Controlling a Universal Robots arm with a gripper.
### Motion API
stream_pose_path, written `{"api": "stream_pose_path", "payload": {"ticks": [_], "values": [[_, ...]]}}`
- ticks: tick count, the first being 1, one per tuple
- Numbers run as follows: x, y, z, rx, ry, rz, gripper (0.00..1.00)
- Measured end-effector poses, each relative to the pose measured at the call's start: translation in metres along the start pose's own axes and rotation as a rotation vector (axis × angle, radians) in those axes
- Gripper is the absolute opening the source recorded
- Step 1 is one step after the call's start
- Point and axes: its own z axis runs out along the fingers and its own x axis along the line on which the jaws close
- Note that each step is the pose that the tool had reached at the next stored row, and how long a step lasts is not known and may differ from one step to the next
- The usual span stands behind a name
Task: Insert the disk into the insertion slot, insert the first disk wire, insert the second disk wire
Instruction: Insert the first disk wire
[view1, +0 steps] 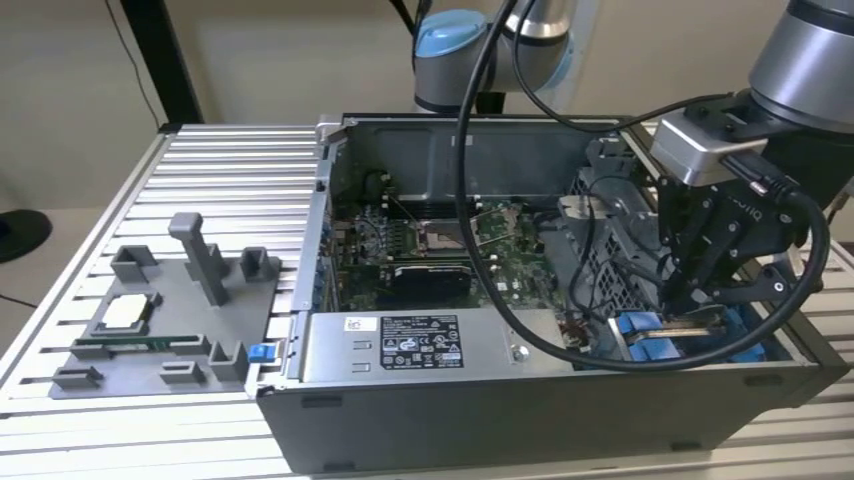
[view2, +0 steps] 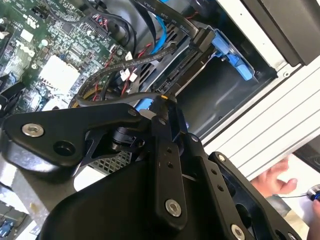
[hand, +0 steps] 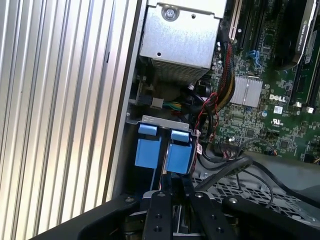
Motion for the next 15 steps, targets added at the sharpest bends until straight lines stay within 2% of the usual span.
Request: {"api": "stream_pose_path", "payload": {"ticks": [15], "values": [[0.0, 0.0, 0.0003, 0.0, -0.0001, 0.0, 0.0]]}}
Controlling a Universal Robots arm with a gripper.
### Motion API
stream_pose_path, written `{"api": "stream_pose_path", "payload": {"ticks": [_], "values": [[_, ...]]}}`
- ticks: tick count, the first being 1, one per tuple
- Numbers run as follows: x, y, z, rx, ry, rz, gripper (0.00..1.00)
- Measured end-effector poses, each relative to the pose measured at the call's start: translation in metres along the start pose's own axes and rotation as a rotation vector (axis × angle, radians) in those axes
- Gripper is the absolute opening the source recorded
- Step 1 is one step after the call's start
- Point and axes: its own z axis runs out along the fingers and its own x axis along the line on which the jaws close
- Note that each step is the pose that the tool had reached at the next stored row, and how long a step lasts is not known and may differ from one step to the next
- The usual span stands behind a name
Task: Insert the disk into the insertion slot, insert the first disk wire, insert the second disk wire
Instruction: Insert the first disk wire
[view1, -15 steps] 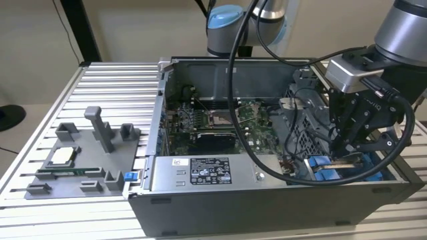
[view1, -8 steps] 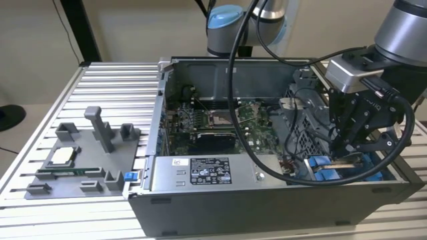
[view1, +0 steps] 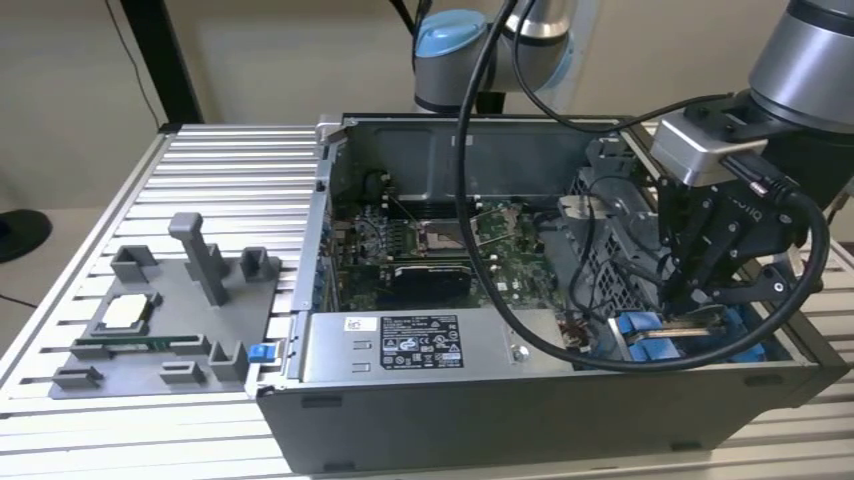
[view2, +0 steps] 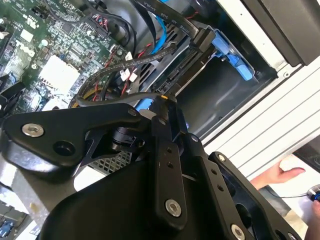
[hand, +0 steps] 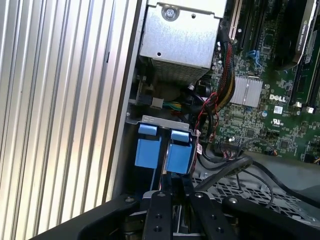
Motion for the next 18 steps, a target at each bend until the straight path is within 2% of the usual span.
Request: {"api": "stream_pose_path", "payload": {"ticks": [2, 6, 8, 12, 18], "values": [[0.0003, -0.0015, 0.0002, 0.0001, -0.0004, 0.0, 0.0], [0.0036, -0.0107, 0.0002, -0.0062, -0.0014, 0.0, 0.0], [0.0057, -0.0154, 0.0003, -0.0124, -0.0027, 0.0, 0.0], [0.0083, -0.0238, 0.0008, -0.0308, -0.0057, -0.001, 0.0], [0.0099, -0.0314, 0.001, -0.0486, -0.0085, -0.001, 0.0]]}}
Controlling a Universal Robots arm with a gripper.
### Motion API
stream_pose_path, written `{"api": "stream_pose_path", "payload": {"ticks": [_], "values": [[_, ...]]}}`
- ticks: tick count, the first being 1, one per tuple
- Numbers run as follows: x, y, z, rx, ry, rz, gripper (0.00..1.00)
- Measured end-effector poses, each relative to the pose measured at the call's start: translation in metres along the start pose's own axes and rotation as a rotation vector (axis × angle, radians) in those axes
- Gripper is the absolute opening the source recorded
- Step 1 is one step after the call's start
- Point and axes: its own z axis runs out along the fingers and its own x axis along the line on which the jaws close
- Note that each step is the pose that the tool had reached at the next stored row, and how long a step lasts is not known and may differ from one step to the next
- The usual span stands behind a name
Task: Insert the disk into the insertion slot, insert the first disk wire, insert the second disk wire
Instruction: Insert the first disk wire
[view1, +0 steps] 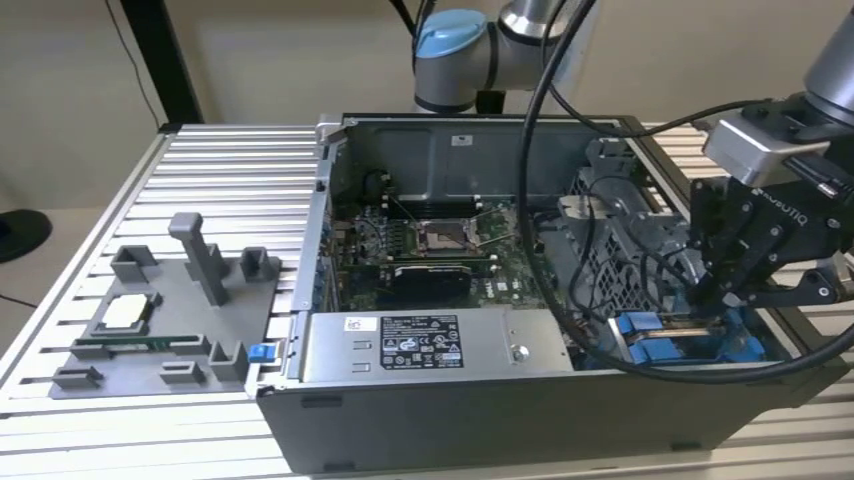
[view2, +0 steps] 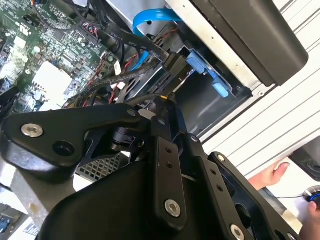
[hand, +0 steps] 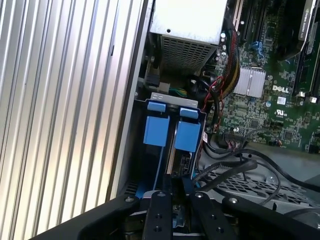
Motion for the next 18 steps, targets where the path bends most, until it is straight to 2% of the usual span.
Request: {"api": "stream_pose_path", "payload": {"ticks": [10, 12, 18], "values": [[0.0013, -0.0073, 0.0005, -0.0384, -0.0062, -0.001, 0.0], [0.0013, -0.0076, 0.0005, -0.041, -0.0066, -0.001, 0.0], [0.0014, -0.0078, 0.0006, -0.0411, -0.0067, -0.001, 0.0]]}}
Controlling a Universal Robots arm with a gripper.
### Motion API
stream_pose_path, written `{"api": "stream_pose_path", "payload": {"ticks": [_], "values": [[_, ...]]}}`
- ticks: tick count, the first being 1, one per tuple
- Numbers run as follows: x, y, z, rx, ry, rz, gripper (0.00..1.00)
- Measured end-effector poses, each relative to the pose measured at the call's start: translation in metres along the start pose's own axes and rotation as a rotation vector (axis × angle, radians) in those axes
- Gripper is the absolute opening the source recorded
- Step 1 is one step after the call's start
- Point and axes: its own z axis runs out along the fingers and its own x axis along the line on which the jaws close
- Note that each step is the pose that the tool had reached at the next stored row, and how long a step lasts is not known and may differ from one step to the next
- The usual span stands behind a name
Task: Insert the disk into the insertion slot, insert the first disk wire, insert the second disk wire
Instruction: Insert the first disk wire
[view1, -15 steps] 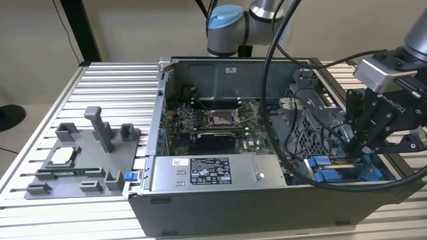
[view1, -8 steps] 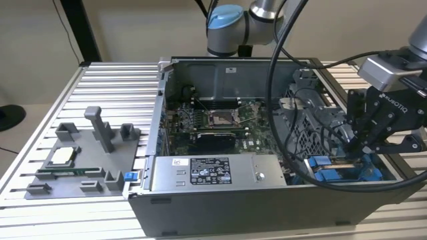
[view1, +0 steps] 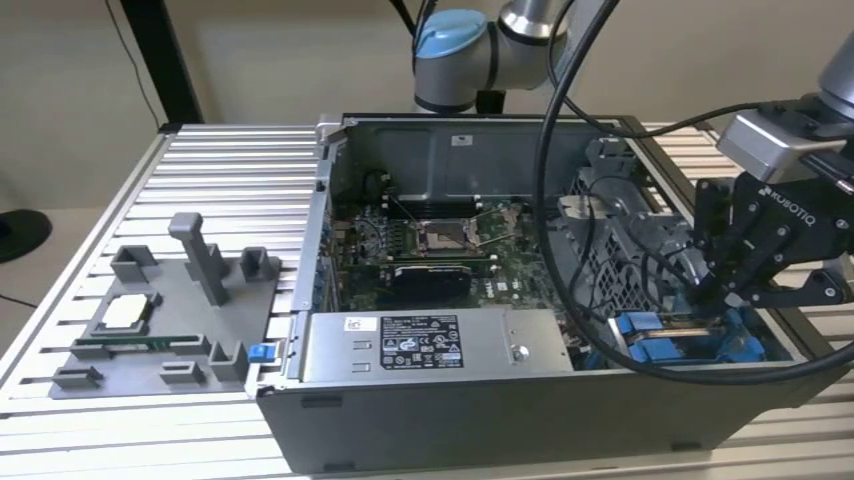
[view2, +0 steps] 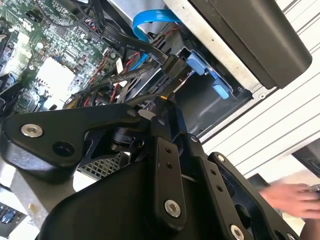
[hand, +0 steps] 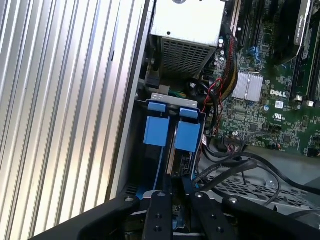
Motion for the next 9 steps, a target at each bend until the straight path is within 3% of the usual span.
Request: {"api": "stream_pose_path", "payload": {"ticks": [6, 9], "values": [[0.0, 0.0, 0.0, 0.0, 0.0, 0.0, 0.0], [0.0009, -0.0014, -0.0001, -0.0077, -0.0013, 0.0, 0.0]]}}
